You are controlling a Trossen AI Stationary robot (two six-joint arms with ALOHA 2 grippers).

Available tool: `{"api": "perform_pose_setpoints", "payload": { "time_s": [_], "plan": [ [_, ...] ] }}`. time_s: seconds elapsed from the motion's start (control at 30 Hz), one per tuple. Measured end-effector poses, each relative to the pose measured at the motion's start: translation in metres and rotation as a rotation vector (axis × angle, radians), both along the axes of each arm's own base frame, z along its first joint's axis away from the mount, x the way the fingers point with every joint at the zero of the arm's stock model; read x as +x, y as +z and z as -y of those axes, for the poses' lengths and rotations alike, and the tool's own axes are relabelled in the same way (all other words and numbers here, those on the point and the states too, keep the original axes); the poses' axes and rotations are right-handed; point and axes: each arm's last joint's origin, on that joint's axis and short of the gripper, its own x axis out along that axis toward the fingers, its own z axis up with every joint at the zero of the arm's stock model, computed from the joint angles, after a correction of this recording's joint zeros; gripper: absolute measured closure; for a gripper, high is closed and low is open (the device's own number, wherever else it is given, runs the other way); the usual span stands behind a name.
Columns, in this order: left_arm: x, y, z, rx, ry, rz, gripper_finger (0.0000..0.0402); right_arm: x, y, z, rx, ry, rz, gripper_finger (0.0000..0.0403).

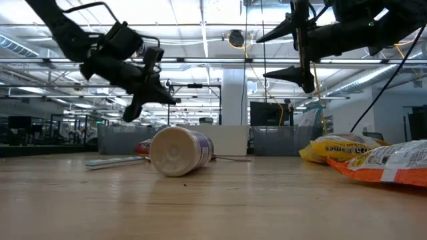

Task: Pick & Place Food Item
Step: Put the green noodle pack into the right black bin

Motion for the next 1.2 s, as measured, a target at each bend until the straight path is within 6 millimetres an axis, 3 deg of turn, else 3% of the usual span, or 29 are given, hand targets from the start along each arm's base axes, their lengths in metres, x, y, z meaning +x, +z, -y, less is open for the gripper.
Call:
{"api": "perform_pose_setpoints", "payload": {
  "time_s": [0.13,0.27,0.5,0.7,0.9,1.2],
  "plan": [
    [0.008,0.016,-0.005,0.066,-0.026,-0.004,0.0383,0.011,-0.024,0.001,0.065,0.007,-0.119,0.0062],
    [0.013,0.027,-0.007,0.098,-0.032,0.021,0.0371,0.041,-0.038,0.005,0.121,0.072,-0.198,0.0062],
    [0.013,0.031,-0.01,0.06,-0.066,0.048,0.0367,0.095,-0.053,0.026,0.188,0.106,-0.273,0.0062],
    [0.014,0.034,-0.009,0.046,-0.135,0.092,0.0367,0.128,-0.067,0.044,0.206,0.118,-0.356,0.0062],
    [0.015,0.041,-0.01,0.06,-0.165,0.162,0.0366,0.145,-0.084,0.05,0.22,0.112,-0.431,0.0072],
    [0.012,0.05,-0.02,0.079,-0.153,0.248,0.0366,0.153,-0.097,0.051,0.231,0.104,-0.463,0.0133]
  ]
}}
